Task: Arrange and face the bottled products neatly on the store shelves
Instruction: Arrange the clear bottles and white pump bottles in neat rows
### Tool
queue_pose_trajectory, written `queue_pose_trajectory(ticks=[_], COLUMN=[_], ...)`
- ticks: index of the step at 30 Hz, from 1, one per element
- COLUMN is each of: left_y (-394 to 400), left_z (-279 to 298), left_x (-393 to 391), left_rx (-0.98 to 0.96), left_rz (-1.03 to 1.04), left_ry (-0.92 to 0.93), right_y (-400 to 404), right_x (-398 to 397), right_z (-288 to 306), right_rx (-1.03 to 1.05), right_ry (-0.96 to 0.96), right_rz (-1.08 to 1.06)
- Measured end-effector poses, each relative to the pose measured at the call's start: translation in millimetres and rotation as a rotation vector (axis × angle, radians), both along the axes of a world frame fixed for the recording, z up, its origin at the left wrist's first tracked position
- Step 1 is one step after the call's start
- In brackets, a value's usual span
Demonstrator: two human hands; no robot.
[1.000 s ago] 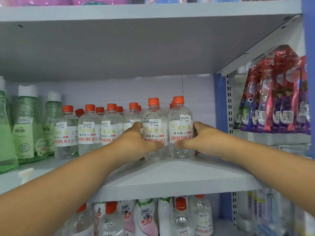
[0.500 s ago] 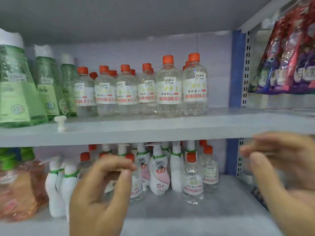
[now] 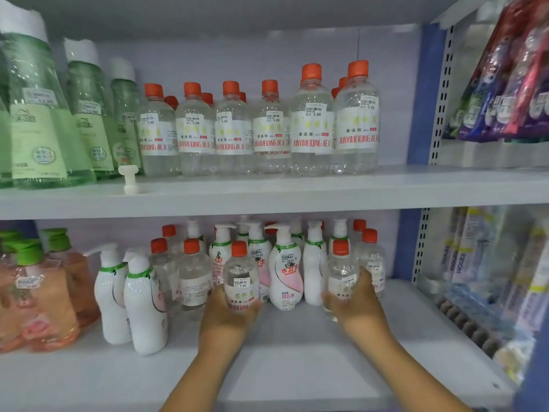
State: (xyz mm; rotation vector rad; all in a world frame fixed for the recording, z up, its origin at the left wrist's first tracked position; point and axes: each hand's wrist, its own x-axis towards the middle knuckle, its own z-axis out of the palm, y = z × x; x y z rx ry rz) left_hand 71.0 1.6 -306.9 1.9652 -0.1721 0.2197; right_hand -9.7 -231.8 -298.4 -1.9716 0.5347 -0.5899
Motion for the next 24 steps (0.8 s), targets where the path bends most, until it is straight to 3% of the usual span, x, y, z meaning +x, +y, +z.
queue_pose_trajectory(ticks=[5, 8, 11, 17, 24], left_y=[9.8, 11.5, 15.2, 14.9, 21.2], left_z=[-10.4, -12.0, -8.7, -8.1, 9.3], left_x=[-21.9, -32.7, -32.9, -27.2, -49.2], left_rx=[0.058, 0.091, 0.001, -0.039, -0.007], left_rz=[-0.115, -0.251, -0.357, -0.412, -0.406], left_ry=[0.01, -0.027, -0.005, 0.021, -0.022], right_y=[17.4, 34.4, 41.8, 46.4, 66.4], right_x=[-21.6, -47.4, -65.9, -70.2, -86.2], right_z=[-4.3, -8.6, -12.9, -8.6, 13.4], right_rx=[0.032, 0.073, 0.125, 0.132, 0.064], right_ry=[-0.083, -0.079, -0.03, -0.01, -0.031], right_rz=[0.042, 0.19, 0.334, 0.332, 0.183])
